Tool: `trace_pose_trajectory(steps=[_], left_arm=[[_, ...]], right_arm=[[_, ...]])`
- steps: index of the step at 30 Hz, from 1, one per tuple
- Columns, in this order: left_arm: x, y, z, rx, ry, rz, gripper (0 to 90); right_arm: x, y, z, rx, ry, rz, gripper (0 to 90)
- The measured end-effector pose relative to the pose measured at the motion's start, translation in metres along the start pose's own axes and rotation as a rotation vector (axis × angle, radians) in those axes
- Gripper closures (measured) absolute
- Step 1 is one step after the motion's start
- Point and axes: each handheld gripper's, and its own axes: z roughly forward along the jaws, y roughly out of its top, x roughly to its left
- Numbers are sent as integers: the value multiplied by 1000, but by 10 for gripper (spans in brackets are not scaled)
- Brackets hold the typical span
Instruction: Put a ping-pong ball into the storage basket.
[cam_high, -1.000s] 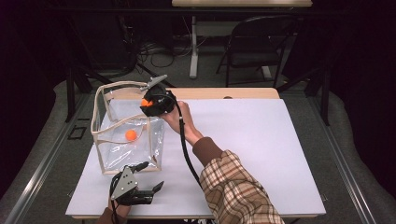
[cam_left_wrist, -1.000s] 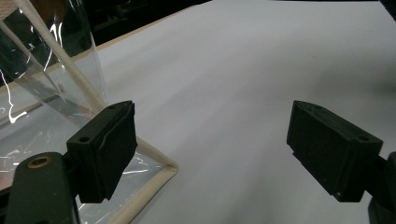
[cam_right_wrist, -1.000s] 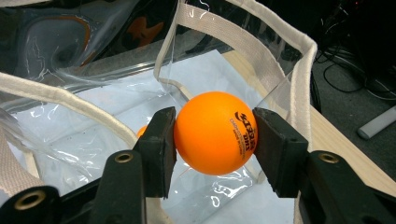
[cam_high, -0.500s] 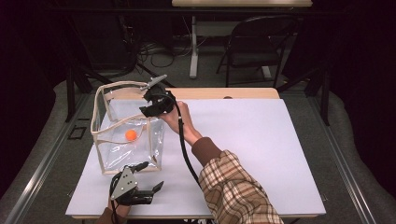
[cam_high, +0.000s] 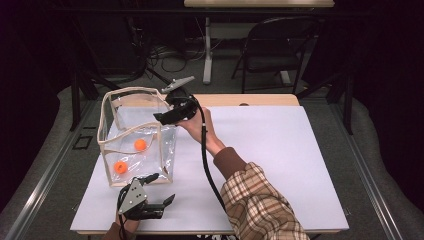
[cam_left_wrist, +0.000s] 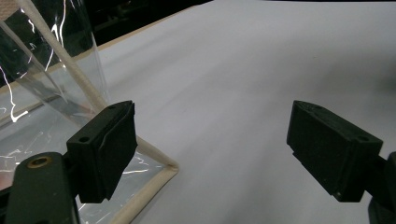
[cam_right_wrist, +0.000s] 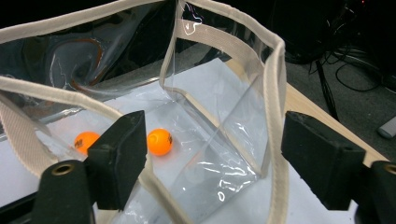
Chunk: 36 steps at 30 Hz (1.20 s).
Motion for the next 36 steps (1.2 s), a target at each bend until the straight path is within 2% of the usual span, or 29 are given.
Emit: trace_pose_trajectory(steps=[7,18,36], left_arm=[[0,0,0,1,1,-1,159],[-1,0,0,2,4,1,159],[0,0,0,8,13,-4,159]], right_arm=[[-10,-10,-17,-1,9,13,148],[-11,-31,-40,15,17,-8,107],[-14,-62,-58,52,28,-14,66]])
